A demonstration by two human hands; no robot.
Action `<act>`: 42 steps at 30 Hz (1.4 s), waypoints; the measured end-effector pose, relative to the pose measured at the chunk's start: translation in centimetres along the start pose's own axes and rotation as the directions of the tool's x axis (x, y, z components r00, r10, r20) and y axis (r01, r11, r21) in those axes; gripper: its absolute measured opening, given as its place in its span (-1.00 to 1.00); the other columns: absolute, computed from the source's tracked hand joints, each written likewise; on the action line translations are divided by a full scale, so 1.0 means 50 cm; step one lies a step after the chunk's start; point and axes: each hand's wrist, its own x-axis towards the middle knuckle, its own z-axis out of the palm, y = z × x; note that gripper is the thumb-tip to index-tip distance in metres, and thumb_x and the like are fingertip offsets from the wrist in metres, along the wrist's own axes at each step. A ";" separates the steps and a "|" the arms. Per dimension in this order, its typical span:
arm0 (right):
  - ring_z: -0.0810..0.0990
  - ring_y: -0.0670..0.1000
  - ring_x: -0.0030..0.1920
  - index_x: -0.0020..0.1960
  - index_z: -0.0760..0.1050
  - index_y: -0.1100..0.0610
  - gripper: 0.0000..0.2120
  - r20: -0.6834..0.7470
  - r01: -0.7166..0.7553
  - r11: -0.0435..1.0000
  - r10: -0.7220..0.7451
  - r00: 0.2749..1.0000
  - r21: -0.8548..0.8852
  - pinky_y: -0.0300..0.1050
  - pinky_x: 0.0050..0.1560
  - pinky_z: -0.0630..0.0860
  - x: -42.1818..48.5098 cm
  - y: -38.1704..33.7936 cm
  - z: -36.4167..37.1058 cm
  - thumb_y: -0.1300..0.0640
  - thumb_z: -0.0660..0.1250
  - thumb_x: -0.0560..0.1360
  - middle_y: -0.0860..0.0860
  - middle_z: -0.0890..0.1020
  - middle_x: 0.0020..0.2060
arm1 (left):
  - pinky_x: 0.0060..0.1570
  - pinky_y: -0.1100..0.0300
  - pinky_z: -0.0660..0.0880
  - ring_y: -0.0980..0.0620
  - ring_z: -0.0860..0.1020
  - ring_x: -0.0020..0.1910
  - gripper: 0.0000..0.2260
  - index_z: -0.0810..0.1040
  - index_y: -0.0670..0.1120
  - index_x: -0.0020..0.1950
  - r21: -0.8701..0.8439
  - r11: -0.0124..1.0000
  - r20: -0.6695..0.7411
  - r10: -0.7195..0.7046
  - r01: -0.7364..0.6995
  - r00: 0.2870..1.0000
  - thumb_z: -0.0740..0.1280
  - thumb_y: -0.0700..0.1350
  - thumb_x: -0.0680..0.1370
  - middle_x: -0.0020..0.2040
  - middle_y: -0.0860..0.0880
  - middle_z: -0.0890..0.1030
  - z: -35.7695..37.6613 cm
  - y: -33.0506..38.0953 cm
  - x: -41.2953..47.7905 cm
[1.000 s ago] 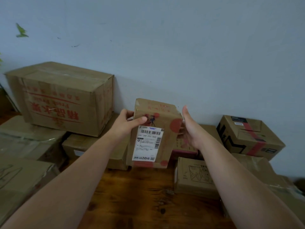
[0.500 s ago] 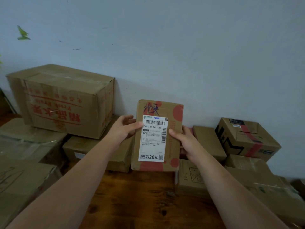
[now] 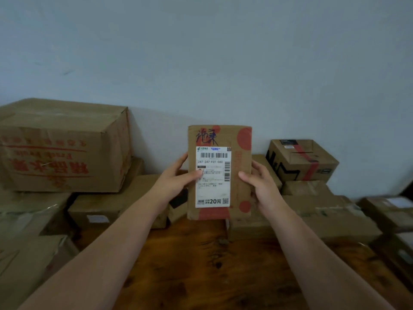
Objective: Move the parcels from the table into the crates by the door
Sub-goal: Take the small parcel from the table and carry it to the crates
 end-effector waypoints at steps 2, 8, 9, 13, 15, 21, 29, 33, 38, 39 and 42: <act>0.69 -0.06 -0.14 0.17 0.40 0.12 -0.61 -0.053 0.034 0.999 -0.032 0.998 0.022 -0.17 -0.26 0.57 -0.024 -0.014 -0.034 0.18 0.46 0.40 0.01 0.65 0.00 | -0.14 0.18 0.58 0.12 0.66 -0.11 -0.29 0.33 0.11 0.41 0.005 1.000 0.001 0.011 -0.011 1.000 0.49 0.12 0.30 -0.05 0.06 0.68 0.033 0.011 -0.017; 0.70 0.04 -0.14 0.05 0.51 0.10 -0.73 -0.157 0.108 0.994 -0.106 0.982 0.006 -0.03 -0.17 0.60 -0.106 -0.060 -0.173 0.08 0.47 0.41 0.05 0.70 -0.11 | -0.34 0.33 0.53 0.13 0.64 -0.13 -0.28 0.39 0.05 0.38 -0.016 0.999 0.044 0.052 -0.051 0.998 0.44 0.18 0.26 0.11 0.02 0.62 0.186 0.054 -0.078; 0.70 0.05 -0.12 0.05 0.51 0.09 -0.73 -0.177 0.114 0.993 -0.112 0.978 0.001 0.01 -0.12 0.61 -0.123 -0.064 -0.205 0.06 0.47 0.41 0.03 0.70 -0.12 | -0.25 0.26 0.56 0.11 0.63 -0.07 -0.27 0.39 0.05 0.39 -0.012 0.998 0.054 0.059 -0.058 0.997 0.44 0.20 0.24 0.11 0.01 0.62 0.220 0.063 -0.089; 0.68 0.10 -0.05 0.03 0.53 0.07 -0.76 -0.241 0.142 0.990 -0.143 0.960 -0.021 0.08 -0.01 0.59 -0.205 -0.086 -0.354 0.04 0.46 0.41 0.05 0.69 -0.08 | -0.14 0.21 0.53 0.10 0.60 -0.02 -0.33 0.37 0.04 0.41 -0.033 0.996 0.080 0.082 -0.079 0.993 0.45 0.13 0.34 0.14 0.01 0.61 0.378 0.083 -0.136; 0.68 0.12 -0.05 0.01 0.54 0.09 -0.80 -0.268 0.155 0.988 -0.154 0.951 -0.017 0.07 -0.04 0.60 -0.260 -0.102 -0.454 0.07 0.44 0.42 0.08 0.69 -0.07 | -0.30 0.35 0.49 0.19 0.59 -0.12 -0.42 0.39 0.03 0.40 -0.039 0.996 0.104 0.082 -0.079 0.991 0.42 0.10 0.41 0.09 0.04 0.62 0.484 0.086 -0.168; 0.70 0.04 -0.11 0.15 0.55 0.16 -0.71 -0.339 0.144 0.990 -0.139 0.930 -0.010 -0.15 -0.26 0.60 -0.404 -0.116 -0.716 0.12 0.41 0.46 0.04 0.72 -0.10 | -0.36 0.38 0.46 0.26 0.60 -0.20 -0.54 0.42 0.05 0.38 -0.108 0.994 0.185 0.048 -0.028 0.982 0.35 0.08 0.49 -0.04 0.17 0.62 0.766 0.081 -0.240; 0.66 0.15 0.04 0.23 0.53 0.14 -0.67 -0.476 0.106 0.994 -0.081 0.876 0.026 0.20 0.12 0.55 -0.457 -0.084 -0.952 0.13 0.38 0.49 0.10 0.69 0.03 | -0.45 0.42 0.47 0.29 0.62 -0.29 -0.57 0.41 0.06 0.39 -0.073 0.997 0.297 0.036 -0.015 0.954 0.31 0.05 0.53 -0.09 0.16 0.64 1.027 0.065 -0.239; 0.66 0.15 0.05 0.17 0.56 0.08 -0.77 -0.520 0.074 0.997 -0.055 0.852 0.016 0.22 0.13 0.54 -0.423 -0.057 -1.046 0.15 0.35 0.52 0.08 0.69 0.02 | -0.12 0.19 0.60 0.13 0.64 -0.10 -0.58 0.39 0.09 0.41 -0.027 0.999 0.343 0.041 -0.034 0.939 0.28 0.07 0.55 0.04 0.05 0.65 1.129 0.054 -0.188; 0.67 0.13 0.01 0.14 0.57 0.06 -0.81 -0.542 0.040 0.999 -0.028 0.840 0.010 0.20 0.10 0.56 -0.317 -0.056 -1.162 0.15 0.32 0.54 0.06 0.70 -0.01 | 0.13 -0.01 0.53 0.01 0.61 0.04 -0.57 0.38 0.09 0.41 0.010 1.000 0.356 0.019 -0.024 0.934 0.26 0.10 0.55 0.13 -0.01 0.63 1.251 0.040 -0.066; 0.67 0.12 0.01 0.15 0.57 0.06 -0.80 -0.541 0.021 1.000 -0.014 0.841 0.008 0.19 0.09 0.57 -0.294 -0.059 -1.185 0.14 0.32 0.54 0.06 0.70 -0.01 | 0.12 -0.02 0.53 0.01 0.61 0.04 -0.57 0.38 0.08 0.41 0.013 1.000 0.354 0.009 -0.015 0.935 0.26 0.10 0.55 0.13 -0.01 0.63 1.276 0.039 -0.040; 0.68 0.11 -0.02 0.17 0.56 0.10 -0.80 -0.539 -0.020 1.000 0.019 0.842 0.005 0.13 0.04 0.60 -0.234 -0.075 -1.249 0.14 0.29 0.56 0.08 0.70 -0.01 | -0.02 0.11 0.57 0.08 0.63 -0.02 -0.57 0.38 0.07 0.41 0.005 1.000 0.372 -0.009 0.008 0.928 0.26 0.10 0.55 0.07 0.03 0.65 1.341 0.038 0.022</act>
